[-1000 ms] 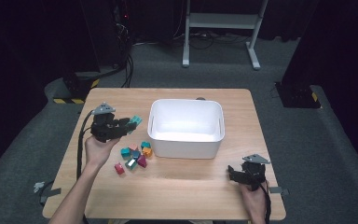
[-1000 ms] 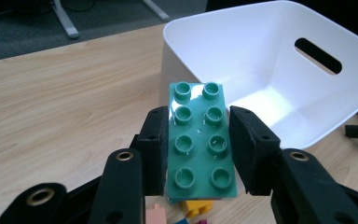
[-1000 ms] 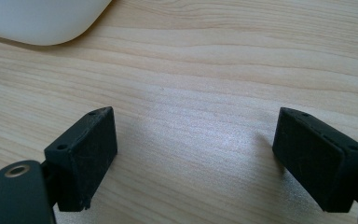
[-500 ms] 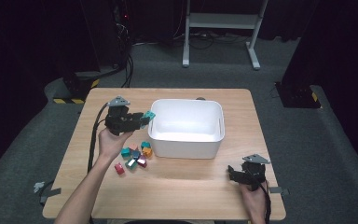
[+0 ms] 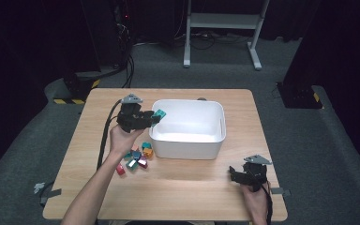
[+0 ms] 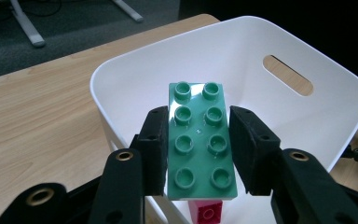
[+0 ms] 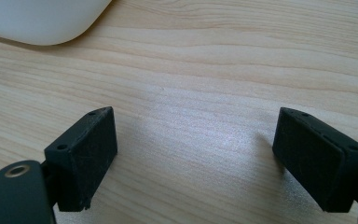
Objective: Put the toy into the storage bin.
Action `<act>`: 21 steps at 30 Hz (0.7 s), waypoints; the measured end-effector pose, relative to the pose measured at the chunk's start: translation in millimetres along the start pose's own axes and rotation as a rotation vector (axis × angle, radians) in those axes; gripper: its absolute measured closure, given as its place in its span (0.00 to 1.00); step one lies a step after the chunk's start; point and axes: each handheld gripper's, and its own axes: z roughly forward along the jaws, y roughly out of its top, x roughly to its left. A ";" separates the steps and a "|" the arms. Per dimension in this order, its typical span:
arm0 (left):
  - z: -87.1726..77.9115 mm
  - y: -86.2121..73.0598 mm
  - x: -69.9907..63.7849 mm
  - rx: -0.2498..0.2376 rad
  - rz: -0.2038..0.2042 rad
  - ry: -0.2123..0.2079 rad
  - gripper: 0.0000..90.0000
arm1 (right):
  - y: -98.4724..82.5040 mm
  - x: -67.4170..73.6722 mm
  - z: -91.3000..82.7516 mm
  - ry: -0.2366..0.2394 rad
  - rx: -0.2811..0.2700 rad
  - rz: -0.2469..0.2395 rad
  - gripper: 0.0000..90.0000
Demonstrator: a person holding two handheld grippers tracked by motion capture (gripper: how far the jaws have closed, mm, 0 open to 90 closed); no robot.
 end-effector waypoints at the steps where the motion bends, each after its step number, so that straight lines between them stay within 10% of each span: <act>1: 3.3 0.4 -1.7 0.008 0.011 0.007 0.65 | 0.0 0.0 0.0 0.000 0.000 0.000 0.15; 21: 31.8 -0.5 -7.9 0.047 0.026 -0.003 0.65 | -0.1 0.0 -0.1 0.001 0.000 -0.001 0.15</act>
